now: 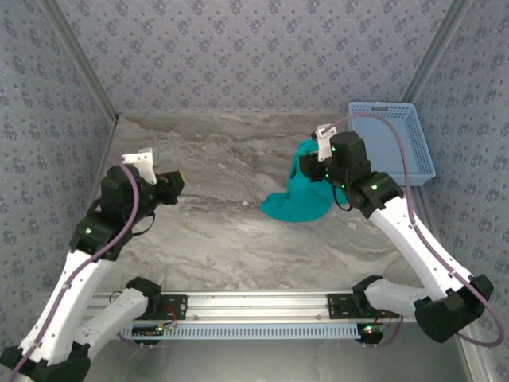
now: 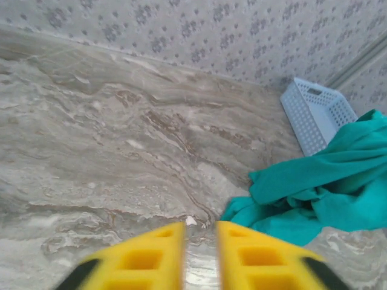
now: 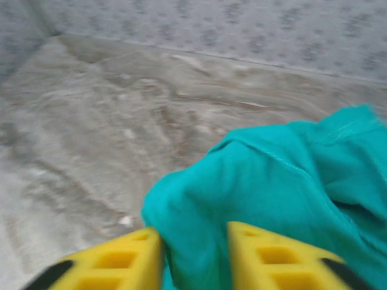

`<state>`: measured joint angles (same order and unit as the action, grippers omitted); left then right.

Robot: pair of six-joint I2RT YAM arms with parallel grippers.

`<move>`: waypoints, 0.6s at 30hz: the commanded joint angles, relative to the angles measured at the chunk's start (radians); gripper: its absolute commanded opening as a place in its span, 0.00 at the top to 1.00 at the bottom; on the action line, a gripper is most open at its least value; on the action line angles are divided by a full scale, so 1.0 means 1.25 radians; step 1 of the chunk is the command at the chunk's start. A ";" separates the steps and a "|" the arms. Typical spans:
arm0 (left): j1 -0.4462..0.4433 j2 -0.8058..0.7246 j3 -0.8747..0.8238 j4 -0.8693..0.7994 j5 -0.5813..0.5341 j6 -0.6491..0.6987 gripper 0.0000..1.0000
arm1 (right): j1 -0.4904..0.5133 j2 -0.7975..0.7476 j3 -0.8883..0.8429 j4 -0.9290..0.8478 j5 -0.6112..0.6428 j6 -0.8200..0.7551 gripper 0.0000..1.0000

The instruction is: Fold the inside-out t-shirt

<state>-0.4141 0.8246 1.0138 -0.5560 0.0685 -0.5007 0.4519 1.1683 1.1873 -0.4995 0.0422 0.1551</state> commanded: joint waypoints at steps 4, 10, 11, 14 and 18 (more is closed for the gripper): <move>-0.071 0.219 -0.131 0.178 0.090 -0.036 0.55 | -0.133 0.167 0.019 -0.177 0.056 0.125 0.42; -0.184 0.349 -0.113 0.174 0.025 -0.007 0.44 | -0.067 0.085 -0.107 -0.196 0.016 0.159 0.38; -0.188 0.363 -0.111 0.171 0.025 -0.010 0.43 | -0.034 0.083 -0.123 -0.193 0.005 0.161 0.38; -0.189 0.381 -0.108 0.164 0.003 -0.019 0.41 | 0.060 0.131 -0.157 -0.149 -0.018 0.159 0.37; -0.185 0.388 -0.102 0.146 -0.029 -0.015 0.37 | 0.100 0.261 -0.153 -0.030 -0.018 0.148 0.37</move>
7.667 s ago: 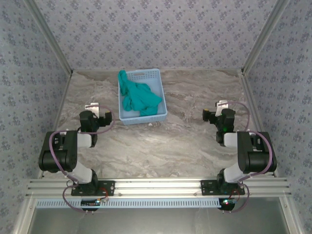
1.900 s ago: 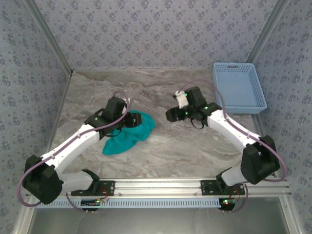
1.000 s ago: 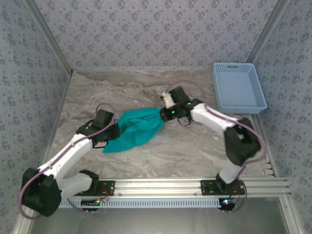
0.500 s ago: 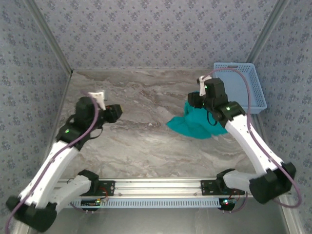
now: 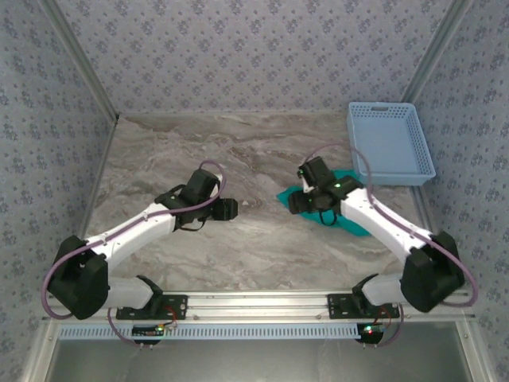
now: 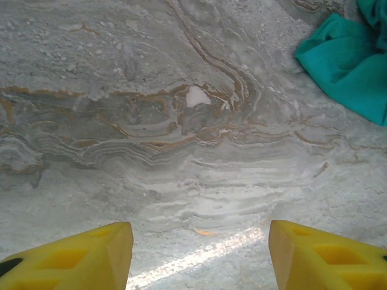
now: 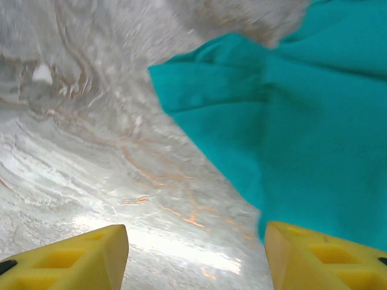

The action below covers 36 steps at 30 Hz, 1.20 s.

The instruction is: Fold the inside-out t-shirt

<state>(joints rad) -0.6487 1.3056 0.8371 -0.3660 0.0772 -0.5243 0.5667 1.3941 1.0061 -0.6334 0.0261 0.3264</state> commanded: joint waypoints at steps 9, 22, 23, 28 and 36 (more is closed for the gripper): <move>0.014 -0.064 0.005 -0.036 -0.082 -0.022 0.34 | -0.012 0.328 0.084 0.178 0.106 -0.017 0.52; 0.175 -0.258 -0.049 -0.109 -0.065 -0.070 0.31 | 0.071 0.216 0.252 0.195 -0.347 -0.071 1.00; 0.191 -0.273 -0.047 -0.107 -0.050 -0.067 0.31 | 0.076 0.194 0.290 0.190 -0.356 -0.055 1.00; 0.206 -0.327 -0.036 -0.067 0.013 -0.042 0.30 | 0.024 0.100 0.405 0.203 -0.378 0.051 1.00; 0.206 -0.323 -0.084 0.018 0.091 -0.024 0.27 | -0.147 0.029 0.292 0.120 -0.293 0.131 1.00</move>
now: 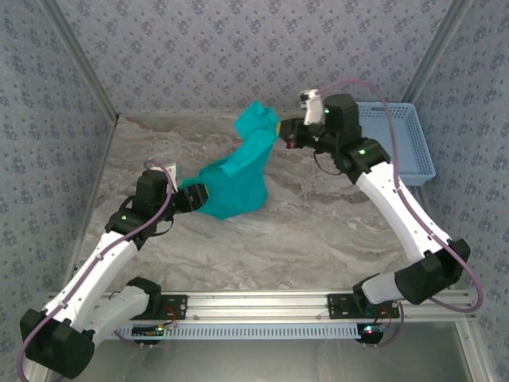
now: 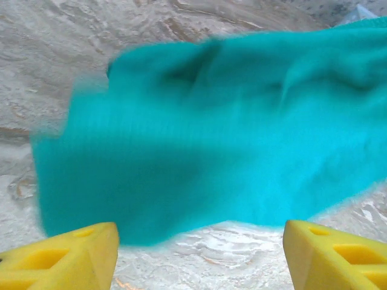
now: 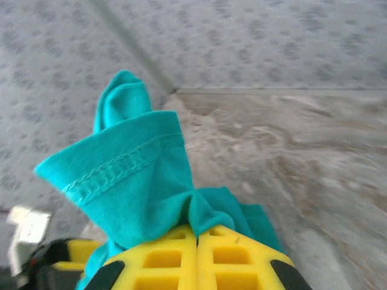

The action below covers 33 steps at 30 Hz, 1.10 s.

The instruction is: Fold the inside-out t-shirt

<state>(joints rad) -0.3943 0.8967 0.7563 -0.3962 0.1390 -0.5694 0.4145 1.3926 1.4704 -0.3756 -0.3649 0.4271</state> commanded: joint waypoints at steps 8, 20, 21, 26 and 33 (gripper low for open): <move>0.000 0.068 -0.068 0.094 0.081 0.016 0.24 | -0.036 0.019 -0.409 -0.059 0.008 0.078 0.81; -0.002 0.246 0.036 0.035 -0.026 0.033 0.24 | 0.140 0.150 -0.202 -0.098 0.161 -0.146 0.52; -0.001 0.255 0.043 0.035 -0.037 0.028 0.24 | 0.163 0.186 -0.180 -0.072 0.165 -0.145 0.52; 0.013 0.289 0.087 0.041 -0.075 0.030 0.24 | 0.206 0.344 -0.108 0.021 0.173 -0.115 0.52; 0.026 0.419 0.210 0.074 -0.133 0.134 0.21 | 0.226 0.474 -0.038 -0.019 0.313 -0.144 0.81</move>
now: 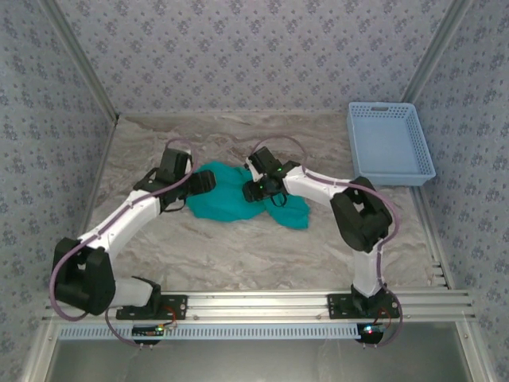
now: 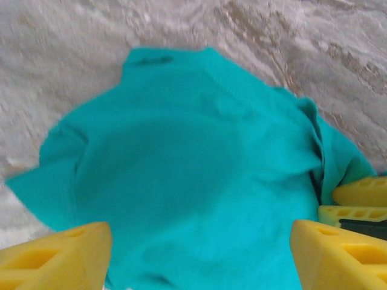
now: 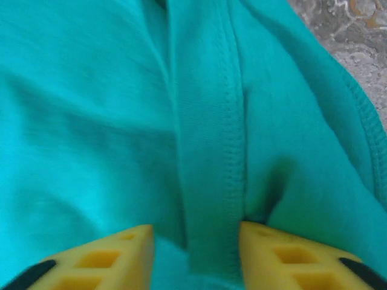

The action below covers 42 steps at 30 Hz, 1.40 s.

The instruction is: Fold the inside-out t-shirt

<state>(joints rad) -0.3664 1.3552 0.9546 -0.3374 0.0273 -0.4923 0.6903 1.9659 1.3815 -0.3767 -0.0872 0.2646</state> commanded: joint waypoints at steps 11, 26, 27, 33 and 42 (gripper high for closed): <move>0.011 0.412 0.260 0.019 -0.049 0.307 0.34 | -0.050 -0.207 -0.067 0.005 0.062 -0.025 1.00; -0.014 0.037 0.302 -0.068 0.151 0.312 1.00 | -0.088 -0.525 -0.046 -0.131 0.172 -0.100 1.00; -0.020 0.003 0.309 -0.074 0.151 0.310 1.00 | -0.088 -0.555 -0.035 -0.138 0.193 -0.100 1.00; -0.102 -0.125 0.414 -0.098 0.180 0.363 0.99 | -0.089 -0.677 0.049 -0.112 0.265 -0.138 1.00; -0.105 -0.109 0.256 -0.070 0.052 0.397 0.39 | -0.108 -0.608 0.045 -0.110 0.192 -0.120 1.00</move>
<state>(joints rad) -0.5213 1.1496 1.3746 -0.4019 0.1795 -0.0124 0.5644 1.1255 1.4765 -0.4767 0.1722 0.1070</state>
